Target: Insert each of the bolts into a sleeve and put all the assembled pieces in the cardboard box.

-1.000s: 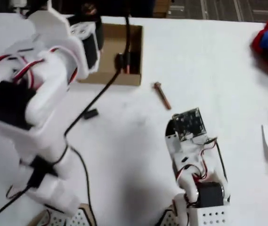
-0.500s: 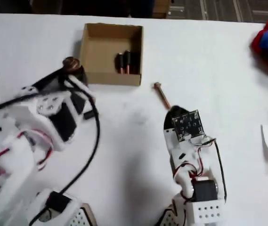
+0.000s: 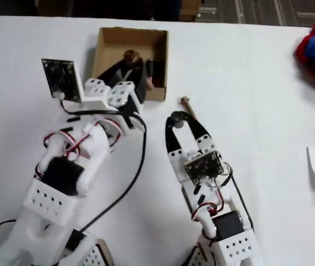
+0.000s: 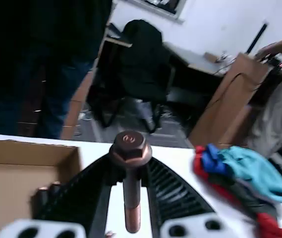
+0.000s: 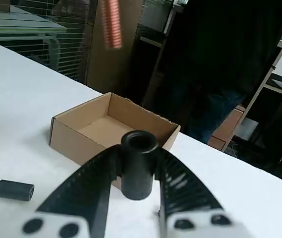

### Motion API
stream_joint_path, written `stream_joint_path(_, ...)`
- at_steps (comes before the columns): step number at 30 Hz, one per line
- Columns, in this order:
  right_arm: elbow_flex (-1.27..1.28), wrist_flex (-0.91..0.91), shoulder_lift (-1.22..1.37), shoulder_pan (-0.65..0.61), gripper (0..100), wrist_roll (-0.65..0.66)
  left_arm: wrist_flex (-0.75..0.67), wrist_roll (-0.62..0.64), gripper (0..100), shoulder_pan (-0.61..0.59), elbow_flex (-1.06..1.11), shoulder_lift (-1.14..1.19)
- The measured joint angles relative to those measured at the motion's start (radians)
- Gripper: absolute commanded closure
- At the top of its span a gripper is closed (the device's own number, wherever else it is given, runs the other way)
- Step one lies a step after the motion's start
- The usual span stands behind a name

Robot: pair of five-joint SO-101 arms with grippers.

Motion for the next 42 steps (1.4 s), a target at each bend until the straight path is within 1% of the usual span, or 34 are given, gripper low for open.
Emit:
stream_joint_path(3,-0.034,-0.005,0.0,-0.018,97.5,-0.048,-0.034,0.038,97,0.018,0.002,0.0)
stream_joint_path(8,-0.041,-0.005,0.0,-0.014,97.5,-0.192,-0.046,0.023,97,0.021,0.014,0.014)
stream_joint_path(12,-0.051,-0.005,0.0,-0.017,97.5,-0.227,-0.051,0.02,97,0.031,0.014,0.054)
stream_joint_path(16,-0.051,-0.005,0.0,-0.015,97.5,-0.229,-0.051,0.02,97,0.075,0.014,0.057)
stream_joint_path(19,-0.051,-0.005,0.0,0.014,97.5,-0.226,-0.038,0.02,97,0.103,0.014,0.058)
stream_joint_path(22,-0.051,-0.005,0.0,0.023,97.5,-0.167,-0.031,0.02,97,0.123,0.014,0.058)
stream_joint_path(27,-0.051,-0.005,0.0,0.031,97.5,-0.118,-0.031,0.02,97,0.126,0.014,0.058)
stream_joint_path(31,-0.051,-0.005,0.0,0.026,97.5,-0.11,-0.026,0.02,97,0.126,0.014,0.058)
stream_joint_path(36,-0.026,-0.005,0.0,0.028,97.5,-0.107,0.017,0.02,97,0.126,0.014,0.058)
stream_joint_path(42,-0.025,-0.005,0.0,0.028,97.5,-0.104,0.018,0.02,97,0.132,0.014,0.058)
